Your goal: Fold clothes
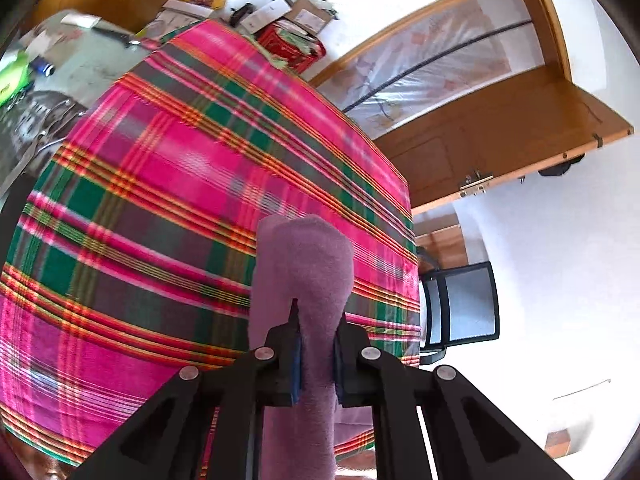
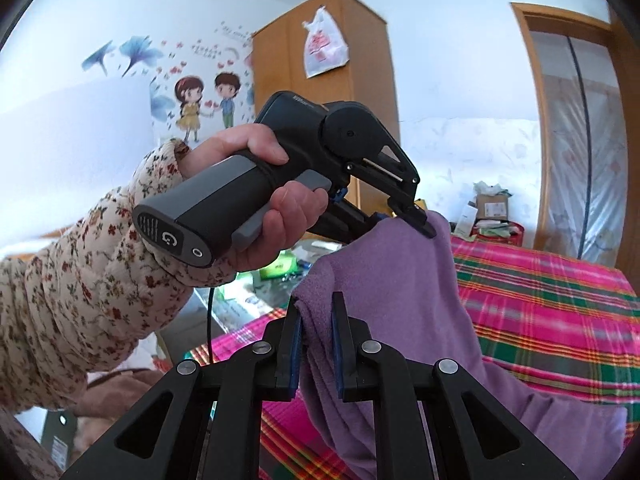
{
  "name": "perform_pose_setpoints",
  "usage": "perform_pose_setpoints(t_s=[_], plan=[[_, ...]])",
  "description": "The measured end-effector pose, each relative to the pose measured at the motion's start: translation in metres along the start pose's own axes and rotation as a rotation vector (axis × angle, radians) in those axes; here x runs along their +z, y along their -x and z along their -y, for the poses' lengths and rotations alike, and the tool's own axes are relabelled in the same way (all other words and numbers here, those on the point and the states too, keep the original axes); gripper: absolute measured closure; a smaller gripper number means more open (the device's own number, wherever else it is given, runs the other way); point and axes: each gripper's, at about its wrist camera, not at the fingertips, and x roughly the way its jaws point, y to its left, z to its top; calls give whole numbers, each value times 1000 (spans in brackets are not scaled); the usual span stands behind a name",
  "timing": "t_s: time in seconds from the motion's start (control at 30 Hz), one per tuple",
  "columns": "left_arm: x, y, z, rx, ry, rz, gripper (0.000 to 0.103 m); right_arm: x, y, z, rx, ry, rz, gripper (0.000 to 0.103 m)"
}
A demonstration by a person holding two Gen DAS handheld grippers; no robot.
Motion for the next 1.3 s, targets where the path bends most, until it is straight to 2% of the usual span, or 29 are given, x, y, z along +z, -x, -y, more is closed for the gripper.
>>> perform_pose_setpoints(t_s=[0.43,0.73,1.3], plan=[[-19,-47,78,27,-86,-58,91,-5,66,58,-69,-127,68,90],[-34,-90,118,101,-148,-115,91,-23,95,99,-65,-267,85,90],[-66,-167,173,225,-222,-206,91,-66,141,155,-107,-434,123,90]])
